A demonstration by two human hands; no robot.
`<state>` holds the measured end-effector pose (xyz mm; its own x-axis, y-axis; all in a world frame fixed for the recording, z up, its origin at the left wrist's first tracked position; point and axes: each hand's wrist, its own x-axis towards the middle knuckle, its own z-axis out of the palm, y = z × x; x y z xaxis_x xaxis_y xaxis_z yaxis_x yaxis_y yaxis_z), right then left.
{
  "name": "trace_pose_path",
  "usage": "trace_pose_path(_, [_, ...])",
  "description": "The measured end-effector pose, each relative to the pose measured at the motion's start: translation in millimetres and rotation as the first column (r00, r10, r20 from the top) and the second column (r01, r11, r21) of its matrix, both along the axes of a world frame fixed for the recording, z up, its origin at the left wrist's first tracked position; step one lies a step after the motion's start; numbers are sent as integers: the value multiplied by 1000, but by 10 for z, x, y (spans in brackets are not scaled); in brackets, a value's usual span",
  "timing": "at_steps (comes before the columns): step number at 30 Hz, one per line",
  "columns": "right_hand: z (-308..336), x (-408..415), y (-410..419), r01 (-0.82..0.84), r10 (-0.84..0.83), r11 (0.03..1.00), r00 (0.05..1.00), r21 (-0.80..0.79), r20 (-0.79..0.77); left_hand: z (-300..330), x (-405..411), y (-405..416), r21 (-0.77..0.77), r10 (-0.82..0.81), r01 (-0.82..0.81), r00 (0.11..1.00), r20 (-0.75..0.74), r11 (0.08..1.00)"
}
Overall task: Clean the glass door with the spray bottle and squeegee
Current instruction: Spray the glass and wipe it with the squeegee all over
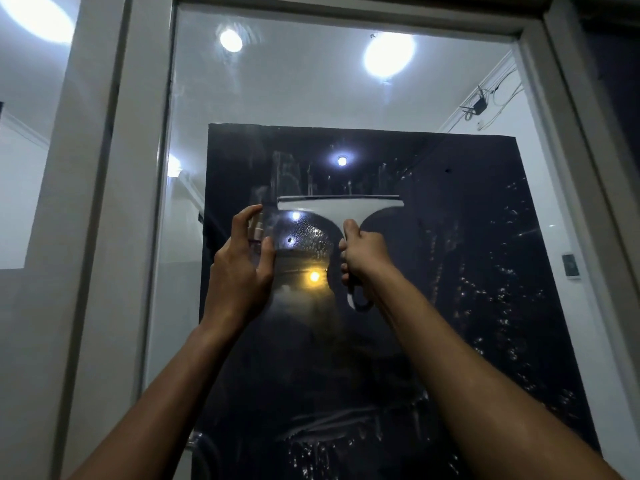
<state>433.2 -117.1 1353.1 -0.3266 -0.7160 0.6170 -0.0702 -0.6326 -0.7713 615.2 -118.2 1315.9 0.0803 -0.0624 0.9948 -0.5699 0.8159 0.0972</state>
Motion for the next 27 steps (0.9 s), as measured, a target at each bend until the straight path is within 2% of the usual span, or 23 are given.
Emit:
trace_pose_path(6, [-815,-27,-23,65,-62,995,997,81,-45,-157,3,-1,20,-27,27,1000,14,999])
trace_pose_path(10, [-1160,-189,25,51,-45,994,997,95,-65,-210,42,9,35,-23,23,1000,2,999])
trace_pose_path(13, [-1193,-312,72,94,-89,995,985,24,-148,-230,59,27,39,-12,12,1000,11,999])
trace_pose_path(15, [-1074,-392,99,197,-211,977,951,-84,-225,-212,73,43,44,-4,3,1000,9,999])
trace_pose_path(17, [-845,-465,136,280,-342,934,883,-225,-321,-185,84,61,39,-2,1,1000,9,999])
trace_pose_path(19, [-547,-481,202,260,-389,914,780,-311,-490,-159,87,77,30,-5,4,1000,8,1000])
trace_pose_path(20, [-397,-457,230,243,-394,916,690,-319,-607,-148,83,82,24,-2,2,1000,6,1000])
trace_pose_path(22, [-183,-383,237,264,-387,918,443,-295,-808,-150,71,89,24,4,-4,1000,-3,1000])
trace_pose_path(23, [-112,-361,222,294,-386,909,336,-294,-859,-153,66,93,27,4,-4,1000,-6,1000])
trace_pose_path(24, [-68,-365,208,323,-386,899,269,-295,-883,-167,54,96,35,4,-4,1000,-6,999])
trace_pose_path(27, [-41,-547,177,370,-369,887,207,-276,-906,-226,13,106,56,-9,9,1000,-7,998])
